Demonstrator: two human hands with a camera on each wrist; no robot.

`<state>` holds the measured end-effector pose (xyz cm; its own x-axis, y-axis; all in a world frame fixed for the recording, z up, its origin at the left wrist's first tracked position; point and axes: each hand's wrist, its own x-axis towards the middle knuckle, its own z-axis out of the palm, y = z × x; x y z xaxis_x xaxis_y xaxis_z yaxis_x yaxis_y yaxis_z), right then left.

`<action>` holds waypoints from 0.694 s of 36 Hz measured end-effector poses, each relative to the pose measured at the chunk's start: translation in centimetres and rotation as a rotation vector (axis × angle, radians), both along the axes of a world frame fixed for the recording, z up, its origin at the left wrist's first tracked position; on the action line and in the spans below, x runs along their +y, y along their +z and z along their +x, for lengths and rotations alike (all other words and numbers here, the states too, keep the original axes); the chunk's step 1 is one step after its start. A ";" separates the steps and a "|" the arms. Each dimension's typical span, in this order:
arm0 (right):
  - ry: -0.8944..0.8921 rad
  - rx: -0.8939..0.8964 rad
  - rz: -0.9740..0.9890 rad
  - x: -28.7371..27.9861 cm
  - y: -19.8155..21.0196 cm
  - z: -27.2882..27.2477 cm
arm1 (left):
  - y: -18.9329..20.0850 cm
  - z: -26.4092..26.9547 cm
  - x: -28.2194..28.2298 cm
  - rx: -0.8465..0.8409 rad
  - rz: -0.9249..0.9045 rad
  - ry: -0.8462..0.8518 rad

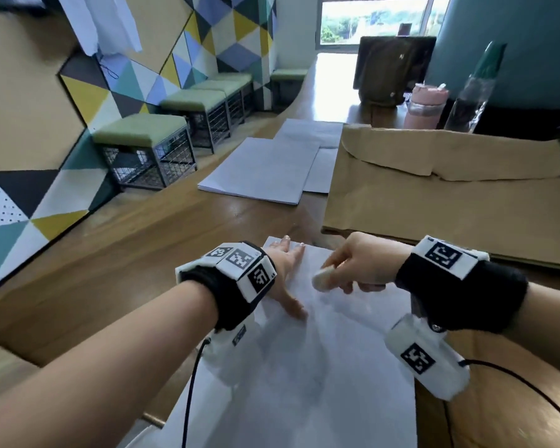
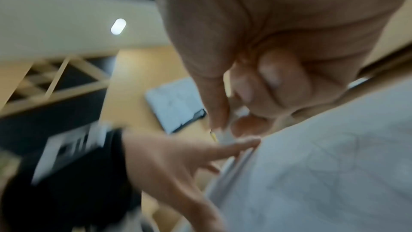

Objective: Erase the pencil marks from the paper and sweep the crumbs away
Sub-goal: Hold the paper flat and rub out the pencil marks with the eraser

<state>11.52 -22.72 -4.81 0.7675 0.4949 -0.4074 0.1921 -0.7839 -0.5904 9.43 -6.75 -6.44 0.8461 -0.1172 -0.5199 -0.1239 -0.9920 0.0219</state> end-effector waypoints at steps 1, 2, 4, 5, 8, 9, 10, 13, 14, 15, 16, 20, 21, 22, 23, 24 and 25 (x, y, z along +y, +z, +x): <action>-0.124 0.043 0.151 -0.5 -0.1 0.3 | 0.2 0.0 -0.1 -0.018 -0.013 0.004; -0.280 0.128 0.328 -1.0 -0.2 0.6 | 0.4 0.0 -0.2 -0.039 -0.026 0.007; -0.582 0.386 0.688 -2.1 -0.5 0.8 | 0.9 0.2 -0.2 -0.074 -0.054 0.011; -0.684 0.496 0.814 -2.6 -0.7 0.7 | 1.2 0.3 -0.1 -0.088 -0.060 0.013; -0.835 0.650 0.980 -3.8 -2.2 0.2 | 1.6 0.2 -0.4 -0.168 -0.023 0.001; -0.866 0.656 1.011 -4.0 -2.7 0.0 | 1.6 0.1 -0.7 -0.212 -0.009 -0.020; -0.883 0.651 1.040 -4.2 -3.1 -0.1 | 1.7 -0.3 -1.2 -0.247 0.003 -0.056; -0.866 0.656 1.088 -4.7 -3.8 0.0 | 1.5 -2.0 -3.4 -0.257 -0.004 -0.214; -0.848 0.664 1.091 -4.8 -3.8 0.2 | 1.2 -2.7 -4.2 -0.234 -0.006 -0.265; -0.833 0.681 1.083 -5.0 -3.9 0.2 | 0.6 -3.6 -5.1 -0.188 -0.011 -0.298; -0.807 0.698 1.073 -5.2 -3.9 0.4 | 0.3 -4.2 -5.7 -0.143 -0.023 -0.308; -0.730 0.727 1.063 -6.0 -4.4 0.7 | -1.3 -5.7 -5.8 0.005 -0.082 -0.302; -0.723 0.731 1.067 -6.1 -4.5 0.8 | -1.3 -5.7 -5.1 0.026 -0.078 -0.288; -0.718 0.732 1.066 -6.2 -4.6 0.8 | -1.2 -5.7 -4.2 0.043 -0.064 -0.243; -0.715 0.734 1.070 -6.2 -4.7 0.9 | -1.2 -5.6 -3.2 0.048 -0.040 -0.165; -0.711 0.737 1.073 -6.2 -4.7 1.0 | -1.1 -5.5 -2.1 0.039 0.001 -0.070; -0.706 0.738 1.078 -6.2 -4.8 1.0 | -1.0 -5.3 -1.0 0.021 0.068 0.031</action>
<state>12.52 -28.94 -9.58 0.7599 0.4264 -0.4906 -0.6272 0.2827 -0.7257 4.12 -7.71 -7.44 0.8377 -0.0547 -0.5434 -0.0931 -0.9947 -0.0434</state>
